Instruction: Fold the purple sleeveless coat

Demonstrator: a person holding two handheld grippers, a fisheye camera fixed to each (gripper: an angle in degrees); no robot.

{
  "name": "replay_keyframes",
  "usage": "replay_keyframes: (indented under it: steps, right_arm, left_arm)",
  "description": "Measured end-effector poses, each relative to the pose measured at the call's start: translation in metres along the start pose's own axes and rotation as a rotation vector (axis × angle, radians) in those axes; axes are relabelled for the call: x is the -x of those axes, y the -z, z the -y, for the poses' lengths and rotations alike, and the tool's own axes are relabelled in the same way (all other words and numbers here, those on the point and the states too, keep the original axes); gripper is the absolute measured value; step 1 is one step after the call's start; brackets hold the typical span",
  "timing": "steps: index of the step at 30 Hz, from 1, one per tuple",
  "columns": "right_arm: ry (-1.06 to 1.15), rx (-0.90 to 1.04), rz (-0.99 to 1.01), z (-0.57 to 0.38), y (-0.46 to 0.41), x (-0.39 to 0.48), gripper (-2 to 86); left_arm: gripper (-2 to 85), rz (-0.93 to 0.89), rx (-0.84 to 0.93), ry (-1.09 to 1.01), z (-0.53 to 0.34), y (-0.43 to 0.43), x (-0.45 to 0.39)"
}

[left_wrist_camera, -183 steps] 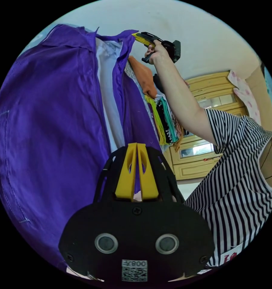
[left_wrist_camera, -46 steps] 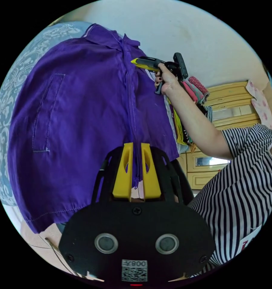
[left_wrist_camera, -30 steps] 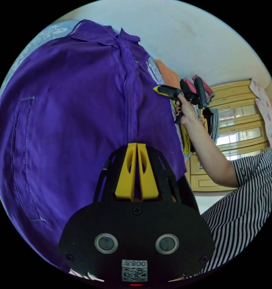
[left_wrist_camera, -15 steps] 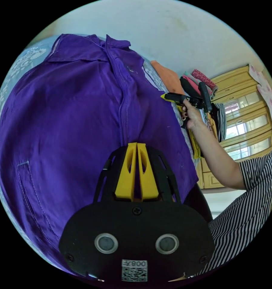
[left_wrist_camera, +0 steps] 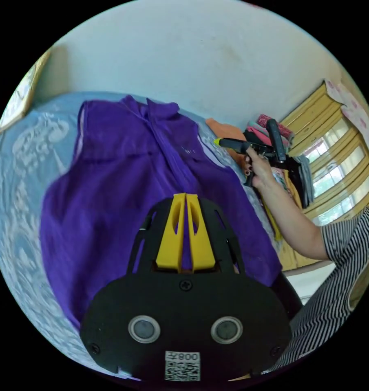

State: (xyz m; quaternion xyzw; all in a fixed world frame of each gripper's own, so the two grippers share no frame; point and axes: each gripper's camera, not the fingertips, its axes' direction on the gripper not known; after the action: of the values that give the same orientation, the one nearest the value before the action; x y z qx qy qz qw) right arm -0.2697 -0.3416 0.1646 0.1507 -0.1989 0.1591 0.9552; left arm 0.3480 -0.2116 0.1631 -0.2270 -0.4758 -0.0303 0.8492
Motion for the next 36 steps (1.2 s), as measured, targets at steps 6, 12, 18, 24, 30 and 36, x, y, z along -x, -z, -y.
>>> replay_keyframes:
  steps: [6, 12, 18, 24, 30, 36]
  right_arm:
    - [0.095, 0.082, -0.114, 0.095, -0.065, 0.020, 0.1]
    - [0.117, 0.154, -0.220, 0.151, -0.111, 0.009, 0.1]
    - [0.162, 0.155, -0.268, 0.188, -0.128, 0.011, 0.0]
    - [0.191, 0.081, -0.240, 0.184, -0.112, 0.020, 0.0]
    - [0.204, 0.159, -0.265, 0.181, -0.131, 0.019, 0.2]
    - [0.229, 0.060, -0.217, 0.160, -0.103, 0.014, 0.1]
  left_arm:
    - [0.2, 0.180, 0.009, -0.048, 0.127, -0.011, 0.052]
    - [0.2, 0.310, 0.158, -0.043, 0.203, -0.055, 0.091]
    - [0.1, 0.315, 0.120, -0.067, 0.227, -0.046, 0.097]
    - [0.2, 0.347, 0.049, -0.086, 0.230, -0.021, 0.094]
    - [0.2, 0.325, 0.074, -0.014, 0.235, -0.027, 0.113]
    - [0.3, 0.064, -0.029, -0.197, 0.236, -0.032, 0.061]
